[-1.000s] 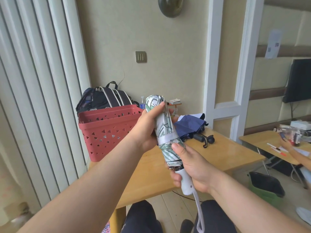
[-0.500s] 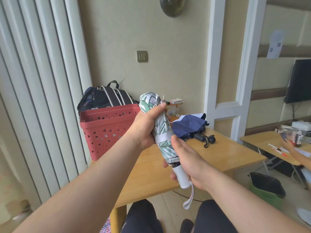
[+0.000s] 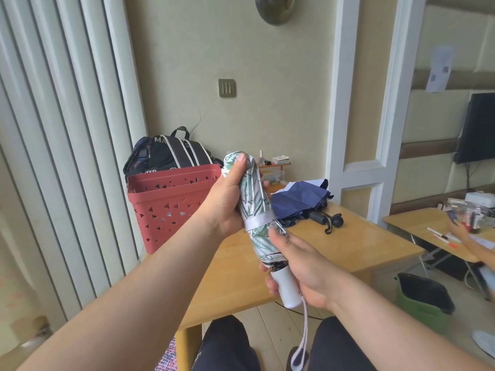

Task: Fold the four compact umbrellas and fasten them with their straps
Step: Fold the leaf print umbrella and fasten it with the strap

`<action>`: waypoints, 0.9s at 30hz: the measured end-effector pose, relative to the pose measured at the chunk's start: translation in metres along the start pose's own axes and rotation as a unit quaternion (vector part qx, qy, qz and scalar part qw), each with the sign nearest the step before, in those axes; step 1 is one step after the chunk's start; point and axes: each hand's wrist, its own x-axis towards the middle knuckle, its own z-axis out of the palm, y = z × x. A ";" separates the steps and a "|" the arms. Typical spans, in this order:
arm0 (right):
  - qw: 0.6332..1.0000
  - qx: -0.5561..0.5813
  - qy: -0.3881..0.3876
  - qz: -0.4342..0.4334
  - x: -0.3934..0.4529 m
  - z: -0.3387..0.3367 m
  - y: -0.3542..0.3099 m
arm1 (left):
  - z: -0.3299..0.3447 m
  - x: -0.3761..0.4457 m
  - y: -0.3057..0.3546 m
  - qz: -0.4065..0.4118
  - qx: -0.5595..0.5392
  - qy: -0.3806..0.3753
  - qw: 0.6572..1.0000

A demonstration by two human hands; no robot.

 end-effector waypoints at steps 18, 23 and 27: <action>0.995 0.003 -0.080 0.056 -0.005 0.000 -0.001 | 0.005 -0.006 0.006 0.035 -0.015 0.029 0.999; 0.999 -0.047 0.011 -0.016 0.004 0.006 -0.003 | 0.014 -0.007 0.006 0.091 0.028 0.034 0.995; 0.996 -0.061 0.004 -0.065 0.002 0.007 0.000 | 0.013 -0.007 0.003 0.083 0.009 0.041 0.996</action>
